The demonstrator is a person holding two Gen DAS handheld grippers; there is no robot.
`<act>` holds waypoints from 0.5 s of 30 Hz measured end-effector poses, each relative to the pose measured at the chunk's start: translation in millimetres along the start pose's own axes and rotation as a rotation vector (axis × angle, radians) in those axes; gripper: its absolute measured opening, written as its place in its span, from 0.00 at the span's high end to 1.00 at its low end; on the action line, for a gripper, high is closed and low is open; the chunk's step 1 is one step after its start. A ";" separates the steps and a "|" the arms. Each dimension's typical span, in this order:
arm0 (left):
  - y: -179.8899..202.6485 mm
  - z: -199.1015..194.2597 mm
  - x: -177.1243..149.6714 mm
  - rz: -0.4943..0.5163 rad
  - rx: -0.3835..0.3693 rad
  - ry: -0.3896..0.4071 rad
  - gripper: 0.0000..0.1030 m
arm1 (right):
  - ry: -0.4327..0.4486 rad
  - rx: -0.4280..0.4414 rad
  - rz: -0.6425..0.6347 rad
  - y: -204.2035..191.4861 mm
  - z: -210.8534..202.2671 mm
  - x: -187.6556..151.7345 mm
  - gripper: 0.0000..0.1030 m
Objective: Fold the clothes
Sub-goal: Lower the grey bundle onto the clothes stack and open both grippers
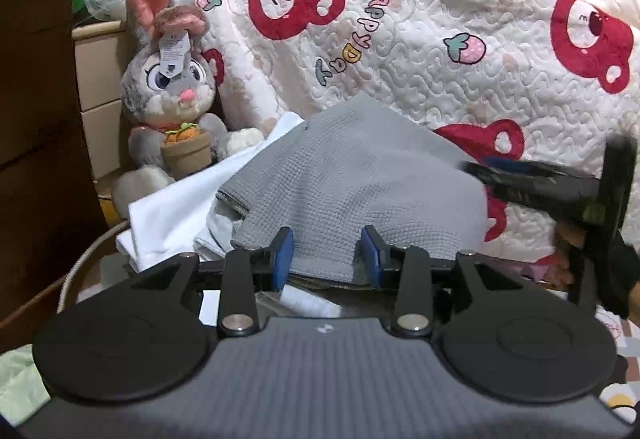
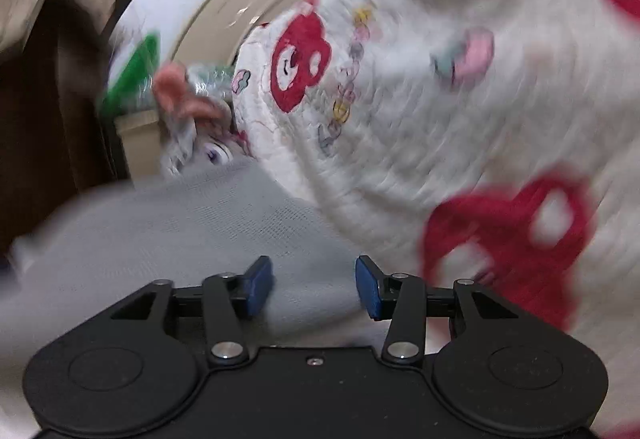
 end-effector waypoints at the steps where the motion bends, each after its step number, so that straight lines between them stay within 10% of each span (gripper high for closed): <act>1: -0.3 -1.2 1.1 -0.005 0.013 0.000 0.64 | -0.005 -0.109 -0.033 11.0 -2.0 -8.1 0.44; 6: 2.6 -7.2 -4.5 0.005 0.068 0.020 0.61 | -0.055 0.042 0.234 62.1 -28.0 -56.1 0.45; 15: 5.9 -18.6 -36.8 -0.034 0.135 -0.042 0.40 | 0.035 0.164 0.207 56.0 -78.1 -80.2 0.42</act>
Point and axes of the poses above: each gripper's, at about its wrist camera, not at the fingertips, and z roughly the way its jaws point, y to its right, x to its top, the point moved 8 cm from there along z, roughly the way its jaws point, and after that the axes turned 12 degrees about -y, right-handed, at the moved point
